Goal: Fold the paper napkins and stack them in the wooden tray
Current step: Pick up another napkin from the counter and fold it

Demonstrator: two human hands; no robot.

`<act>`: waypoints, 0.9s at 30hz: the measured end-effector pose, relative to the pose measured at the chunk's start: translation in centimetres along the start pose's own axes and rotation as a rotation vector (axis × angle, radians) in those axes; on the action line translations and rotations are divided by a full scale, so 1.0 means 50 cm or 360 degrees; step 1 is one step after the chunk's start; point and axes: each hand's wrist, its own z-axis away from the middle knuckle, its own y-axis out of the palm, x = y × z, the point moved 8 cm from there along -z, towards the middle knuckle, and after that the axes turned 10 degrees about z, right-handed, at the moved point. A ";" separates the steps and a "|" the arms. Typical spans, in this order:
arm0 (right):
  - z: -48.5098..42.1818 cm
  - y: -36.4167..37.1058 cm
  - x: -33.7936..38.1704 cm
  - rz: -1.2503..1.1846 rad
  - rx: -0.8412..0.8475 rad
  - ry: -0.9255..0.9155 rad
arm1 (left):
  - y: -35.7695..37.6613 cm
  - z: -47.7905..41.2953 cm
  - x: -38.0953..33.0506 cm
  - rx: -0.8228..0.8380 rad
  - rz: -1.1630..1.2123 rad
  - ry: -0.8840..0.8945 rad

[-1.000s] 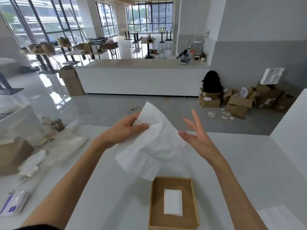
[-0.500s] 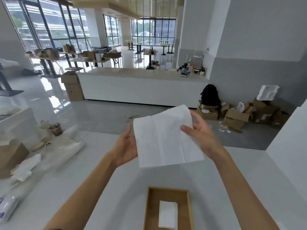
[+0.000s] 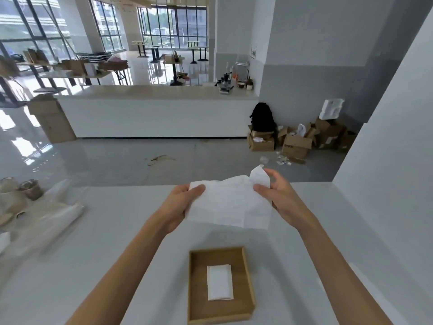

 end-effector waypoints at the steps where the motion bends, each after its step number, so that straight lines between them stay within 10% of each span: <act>1: -0.001 -0.008 0.001 -0.0029 -0.0012 0.0003 | 0.008 0.002 -0.002 0.0060 0.0068 -0.0010; 5: -0.007 -0.020 0.014 -0.0140 0.0030 0.0005 | 0.043 0.015 0.000 0.0334 0.0318 -0.0112; 27: -0.012 -0.019 0.036 -0.0176 0.0052 -0.0110 | -0.012 0.044 -0.056 0.0096 -0.0043 0.0375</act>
